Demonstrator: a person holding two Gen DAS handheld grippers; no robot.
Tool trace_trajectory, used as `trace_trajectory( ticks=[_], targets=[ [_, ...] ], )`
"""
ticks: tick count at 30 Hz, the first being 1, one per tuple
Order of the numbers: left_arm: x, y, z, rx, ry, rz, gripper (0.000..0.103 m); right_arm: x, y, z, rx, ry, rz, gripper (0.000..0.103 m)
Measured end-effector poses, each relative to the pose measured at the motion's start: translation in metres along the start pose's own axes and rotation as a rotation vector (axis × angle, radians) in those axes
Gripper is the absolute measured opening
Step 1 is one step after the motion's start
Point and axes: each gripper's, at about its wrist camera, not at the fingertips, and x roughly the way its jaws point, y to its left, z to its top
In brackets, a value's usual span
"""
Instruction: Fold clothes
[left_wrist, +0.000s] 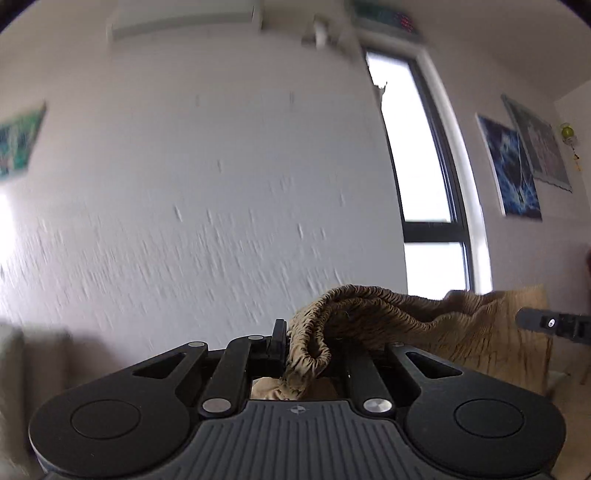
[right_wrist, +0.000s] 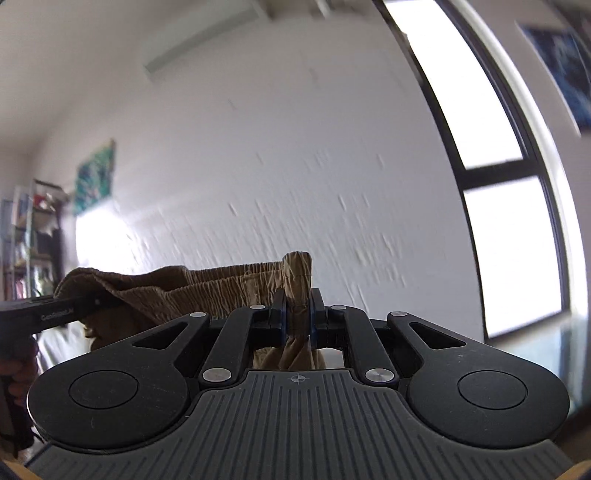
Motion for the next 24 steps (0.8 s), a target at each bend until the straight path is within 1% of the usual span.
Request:
trace_trajectory(
  ticks=[1,2,7,8,11,13,15,17,20,21,22,23,24],
  targets=[
    [-0.01,0.004,0.015,0.032,-0.029,0.009,0.01,-0.005,0.008,0.013,-0.008,-0.022,0.019,0.011],
    [-0.017,0.007,0.022,0.056,-0.036,0.012,0.01,-0.009,0.014,0.025,-0.011,-0.037,0.038,0.012],
    [-0.048,0.022,0.052,0.167,-0.051,0.017,0.011,-0.014,0.024,0.076,0.04,0.014,0.151,0.012],
    [-0.051,0.024,0.054,0.174,-0.051,0.019,0.011,-0.014,0.025,0.082,0.043,0.028,0.171,0.012],
    [-0.053,0.032,0.058,0.171,-0.052,0.027,0.011,-0.009,0.031,0.095,0.018,0.042,0.195,0.012],
    [-0.033,0.037,0.049,0.154,-0.014,0.029,0.011,-0.007,0.034,0.097,-0.021,0.034,0.179,0.012],
    [-0.011,0.042,0.039,0.137,0.025,0.03,0.011,0.004,0.033,0.092,-0.033,0.051,0.156,0.012],
    [0.011,0.047,0.03,0.119,0.065,0.031,0.011,0.027,0.027,0.077,-0.011,0.115,0.137,0.012],
    [0.043,0.054,0.016,0.093,0.124,0.033,0.011,0.08,0.017,0.042,-0.003,0.251,0.087,0.012],
    [0.054,0.057,0.011,0.084,0.144,0.033,0.011,0.1,0.013,0.032,-0.007,0.282,0.064,0.012],
    [0.065,0.059,0.006,0.076,0.164,0.034,0.011,0.116,0.011,0.027,-0.012,0.282,0.042,0.011],
    [0.076,0.062,0.001,0.067,0.184,0.034,0.011,0.124,0.01,0.028,-0.037,0.232,0.022,0.011],
    [0.087,0.064,-0.003,0.058,0.204,0.035,0.011,0.119,0.017,0.038,-0.09,0.133,0.003,0.008]
  ],
)
